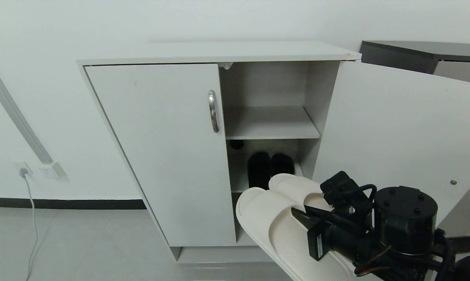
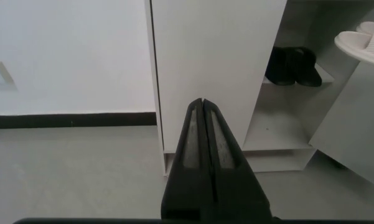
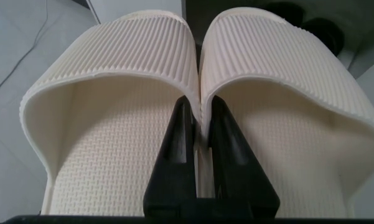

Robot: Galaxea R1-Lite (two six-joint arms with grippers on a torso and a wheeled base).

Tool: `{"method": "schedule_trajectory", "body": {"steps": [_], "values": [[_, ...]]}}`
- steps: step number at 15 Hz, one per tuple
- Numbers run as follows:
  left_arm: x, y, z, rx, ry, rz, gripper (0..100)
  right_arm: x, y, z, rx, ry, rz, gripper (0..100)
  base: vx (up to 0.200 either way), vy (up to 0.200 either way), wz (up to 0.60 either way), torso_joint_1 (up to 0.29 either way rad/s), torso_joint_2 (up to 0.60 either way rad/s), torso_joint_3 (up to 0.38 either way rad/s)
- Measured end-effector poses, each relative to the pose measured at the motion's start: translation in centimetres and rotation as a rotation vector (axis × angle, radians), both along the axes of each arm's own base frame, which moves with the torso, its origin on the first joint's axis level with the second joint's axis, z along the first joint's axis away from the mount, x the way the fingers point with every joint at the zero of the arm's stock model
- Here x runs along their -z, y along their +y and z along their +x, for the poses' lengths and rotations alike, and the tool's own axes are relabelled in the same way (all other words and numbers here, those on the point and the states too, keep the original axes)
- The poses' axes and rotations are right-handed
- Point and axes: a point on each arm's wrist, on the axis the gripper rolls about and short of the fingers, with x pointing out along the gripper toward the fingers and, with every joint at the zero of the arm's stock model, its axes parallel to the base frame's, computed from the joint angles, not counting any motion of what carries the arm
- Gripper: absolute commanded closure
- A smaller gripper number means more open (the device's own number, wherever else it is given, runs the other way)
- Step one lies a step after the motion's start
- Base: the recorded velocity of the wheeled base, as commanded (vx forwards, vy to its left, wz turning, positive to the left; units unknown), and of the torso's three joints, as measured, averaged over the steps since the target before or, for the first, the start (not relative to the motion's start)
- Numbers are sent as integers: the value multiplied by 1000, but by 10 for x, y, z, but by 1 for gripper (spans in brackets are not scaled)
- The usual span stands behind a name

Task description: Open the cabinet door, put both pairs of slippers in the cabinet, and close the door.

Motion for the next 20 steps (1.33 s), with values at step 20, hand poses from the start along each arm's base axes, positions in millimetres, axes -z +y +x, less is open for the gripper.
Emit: {"method": "schedule_trajectory", "body": {"steps": [20], "values": [[0,0,0,3,-1,0,100,7,4,1,-6,3,-35,100,0,20,-30,1,11,10]]}}
